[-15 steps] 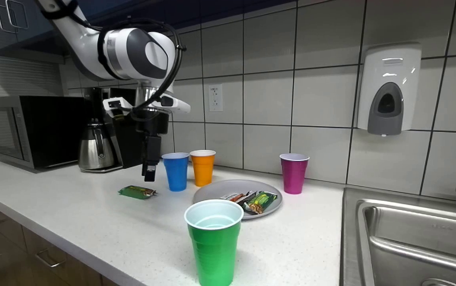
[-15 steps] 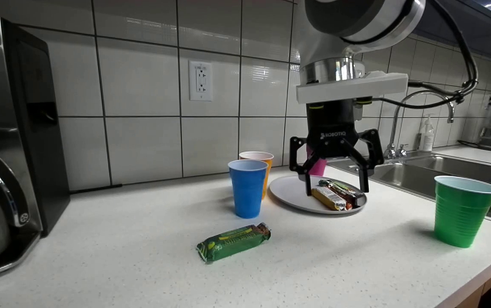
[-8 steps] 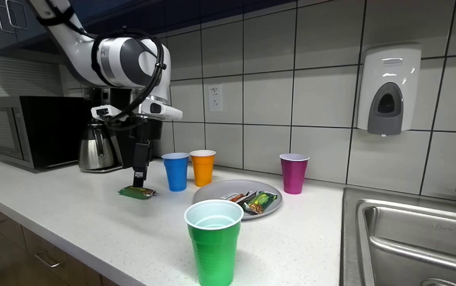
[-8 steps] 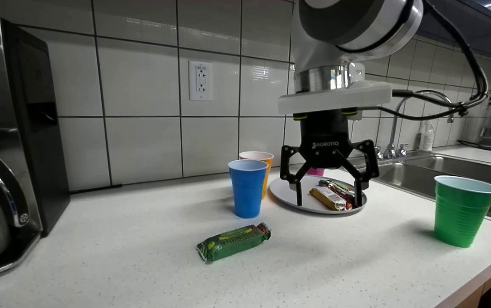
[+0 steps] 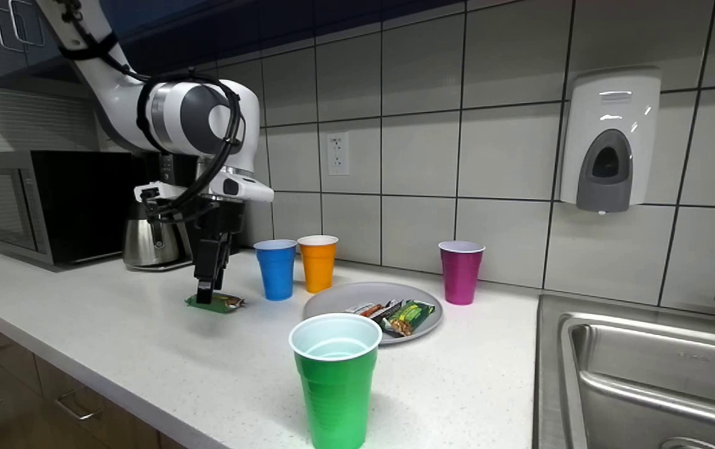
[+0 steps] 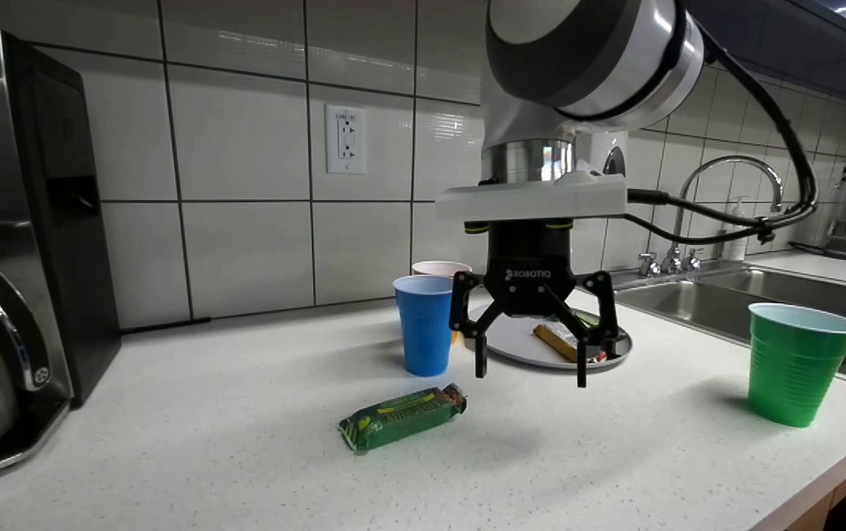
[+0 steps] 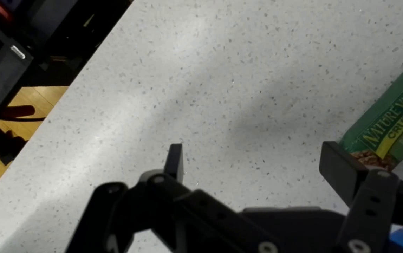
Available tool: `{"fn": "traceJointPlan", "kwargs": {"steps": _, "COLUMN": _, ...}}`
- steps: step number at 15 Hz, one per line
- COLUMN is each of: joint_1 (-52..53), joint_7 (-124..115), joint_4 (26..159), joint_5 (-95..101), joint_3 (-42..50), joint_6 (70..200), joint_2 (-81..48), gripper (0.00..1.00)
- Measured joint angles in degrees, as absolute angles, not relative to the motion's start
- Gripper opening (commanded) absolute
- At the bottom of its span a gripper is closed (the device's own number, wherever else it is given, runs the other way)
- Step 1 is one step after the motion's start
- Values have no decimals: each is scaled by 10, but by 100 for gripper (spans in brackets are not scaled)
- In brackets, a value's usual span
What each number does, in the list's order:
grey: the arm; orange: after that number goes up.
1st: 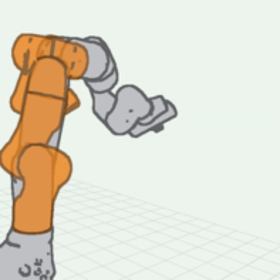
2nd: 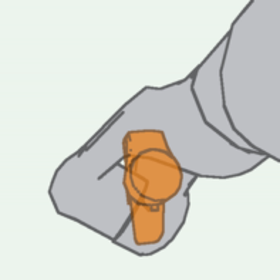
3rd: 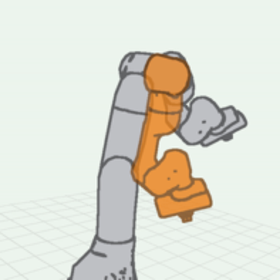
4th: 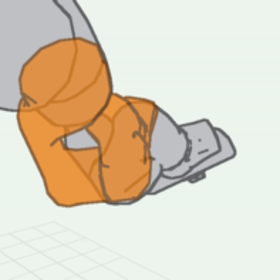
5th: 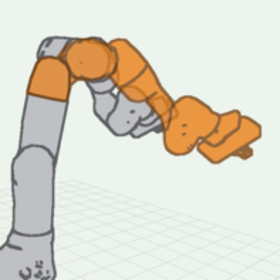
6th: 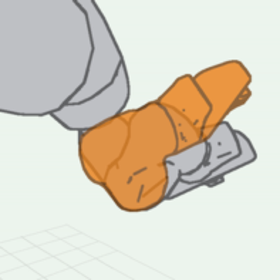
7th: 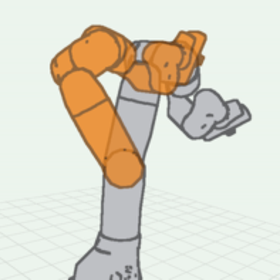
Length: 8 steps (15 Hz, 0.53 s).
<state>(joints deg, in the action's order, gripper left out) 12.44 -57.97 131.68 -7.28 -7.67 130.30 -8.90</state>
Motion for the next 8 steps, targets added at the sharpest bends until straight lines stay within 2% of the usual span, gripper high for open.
{"fn": "traceJointPlan", "kwargs": {"steps": 8, "joint_1": 126, "joint_7": -580, "joint_4": 1316, "joint_5": -73, "joint_3": -76, "joint_6": 1303, "joint_2": -92, "gripper": 100}}
